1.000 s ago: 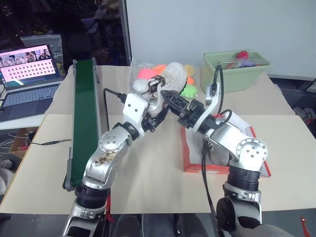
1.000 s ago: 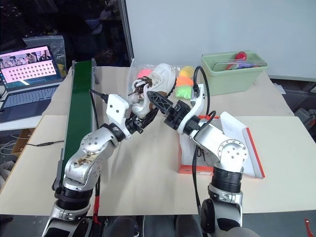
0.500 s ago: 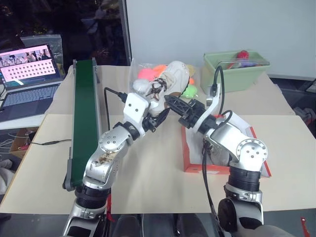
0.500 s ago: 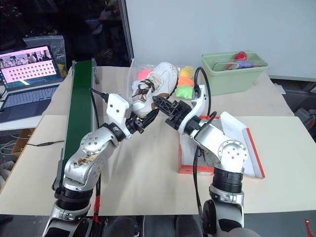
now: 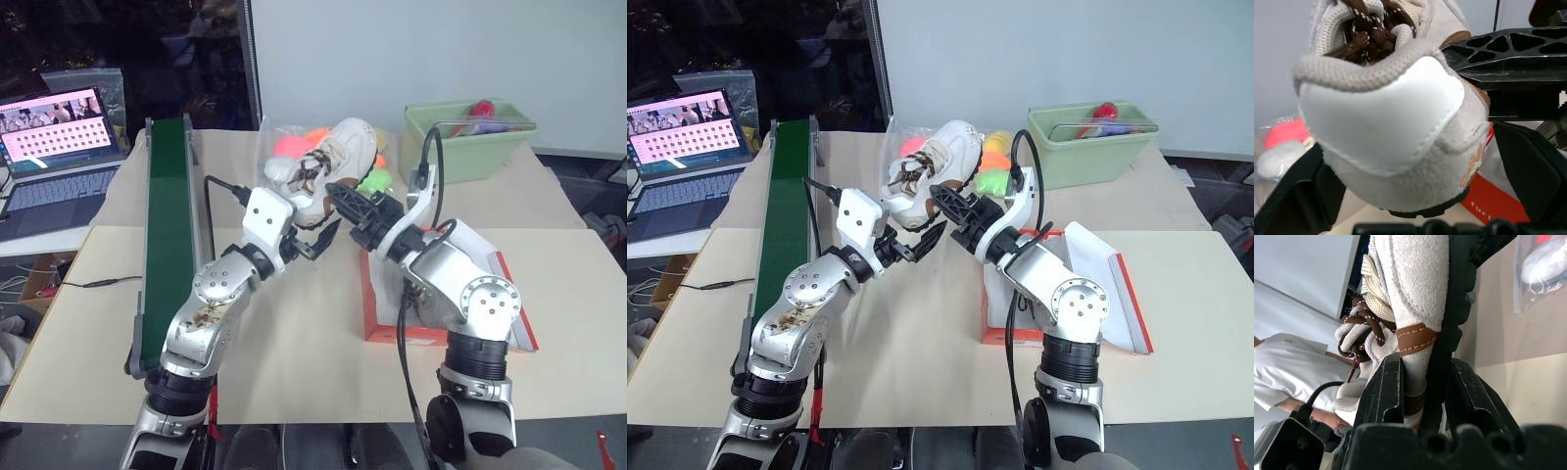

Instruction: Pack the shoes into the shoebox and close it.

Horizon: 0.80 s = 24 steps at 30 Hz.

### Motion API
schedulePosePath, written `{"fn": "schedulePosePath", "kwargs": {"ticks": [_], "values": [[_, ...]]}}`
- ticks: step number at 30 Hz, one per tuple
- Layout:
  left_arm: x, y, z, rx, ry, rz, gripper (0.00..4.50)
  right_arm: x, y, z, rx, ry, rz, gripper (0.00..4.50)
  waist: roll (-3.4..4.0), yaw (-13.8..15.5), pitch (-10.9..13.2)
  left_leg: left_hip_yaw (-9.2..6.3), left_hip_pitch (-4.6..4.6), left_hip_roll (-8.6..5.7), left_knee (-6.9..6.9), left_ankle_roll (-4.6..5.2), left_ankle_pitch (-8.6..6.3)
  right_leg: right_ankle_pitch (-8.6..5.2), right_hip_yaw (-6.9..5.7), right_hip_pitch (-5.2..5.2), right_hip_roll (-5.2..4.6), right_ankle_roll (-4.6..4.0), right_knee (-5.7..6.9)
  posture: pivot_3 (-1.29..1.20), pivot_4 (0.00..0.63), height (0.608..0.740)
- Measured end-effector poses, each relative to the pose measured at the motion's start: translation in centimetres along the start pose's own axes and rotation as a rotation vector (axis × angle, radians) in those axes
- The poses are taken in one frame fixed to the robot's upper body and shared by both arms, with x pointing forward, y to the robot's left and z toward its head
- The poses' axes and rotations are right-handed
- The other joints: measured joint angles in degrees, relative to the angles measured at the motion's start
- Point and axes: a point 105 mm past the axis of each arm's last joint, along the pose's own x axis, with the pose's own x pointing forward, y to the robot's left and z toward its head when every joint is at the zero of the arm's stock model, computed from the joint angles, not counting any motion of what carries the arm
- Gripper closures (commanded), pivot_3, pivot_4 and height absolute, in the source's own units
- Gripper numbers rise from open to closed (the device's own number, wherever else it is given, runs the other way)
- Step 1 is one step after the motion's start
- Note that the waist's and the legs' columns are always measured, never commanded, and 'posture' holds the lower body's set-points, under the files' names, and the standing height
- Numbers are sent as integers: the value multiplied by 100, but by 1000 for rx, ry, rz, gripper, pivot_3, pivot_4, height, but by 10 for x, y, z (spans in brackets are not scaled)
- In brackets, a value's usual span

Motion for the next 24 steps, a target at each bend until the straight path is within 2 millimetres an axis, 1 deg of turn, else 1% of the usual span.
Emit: {"fn": "schedulePosePath", "kwargs": {"ticks": [3,5,7,8,10,11,12,13,15,16,17,19,20,22,24], "values": [[-10,1,-6,5,20,-10,29,-3,-17,30,-83,-114,-122,3369,1,-1,1,2,0,0,0,0,0,0,0,0,-1,0,-2,0,150,729],[-20,7,-16,12,61,0,29,-14,-31,57,-198,-197,-229,3369,3,22,2,2,-2,0,-3,0,0,-1,-1,-2,-1,1,-5,0,150,729],[-25,10,-20,21,80,0,29,-21,-37,70,-296,-212,-282,3369,5,16,3,3,-4,0,-6,0,0,-1,0,-3,-1,1,-7,0,150,729],[-27,10,-22,32,88,-12,29,-23,-36,75,-372,-184,-303,3369,10,15,6,5,-4,-1,-6,0,0,-1,2,-4,-3,1,-7,0,150,729],[-35,8,-28,68,114,-47,29,-29,-22,93,-556,-96,-324,3369,40,0,25,15,-21,-4,-3,1,0,0,13,-25,-6,0,-3,0,150,729],[-38,7,-32,82,130,-58,29,-33,-7,107,-633,-81,-319,3369,41,1,25,13,-20,-1,-7,1,0,-1,12,-26,-2,0,-4,0,150,729],[-38,7,-33,90,134,-65,29,-35,5,113,-677,-51,-310,3369,41,2,25,12,-20,0,-13,2,-1,-3,12,-29,0,-3,-4,0,150,729],[-37,4,-33,104,131,-77,29,-38,23,118,-730,3,-289,3369,41,1,25,11,-17,5,-16,4,-2,-5,9,-26,4,-7,-6,0,150,729],[-34,-1,-34,108,125,-100,29,-40,37,117,-750,100,-275,3369,31,0,19,9,5,9,-20,13,-7,-10,6,-1,7,-15,-12,0,150,729],[-33,-2,-35,101,123,-104,29,-40,34,113,-716,159,-288,3369,26,-7,16,9,9,8,-18,13,-7,-10,6,6,6,-16,-14,0,150,729],[-32,-4,-35,98,118,-112,29,-40,29,111,-687,199,-305,3369,25,-5,16,11,7,7,-17,13,-7,-10,7,6,3,-16,-14,0,150,729],[-30,-9,-35,91,105,-130,29,-45,10,108,-605,297,-386,3369,26,12,16,16,0,0,-8,13,-7,-9,11,1,-4,-14,-11,0,150,729],[-30,-11,-35,89,102,-137,29,-48,3,107,-580,328,-415,3369,25,30,16,16,-4,-1,-7,14,-7,-8,11,-1,-4,-14,-12,0,150,729],[-29,-13,-36,88,99,-148,29,-54,-6,106,-521,391,-461,3369,25,47,16,15,-13,0,-8,14,-7,-8,9,-6,-4,-13,-17,0,150,729],[-28,-14,-35,91,95,-155,29,-62,-14,110,-493,416,-512,3369,25,48,16,14,-30,0,-9,15,-8,-8,6,-15,-4,-11,-19,0,150,729]]}}
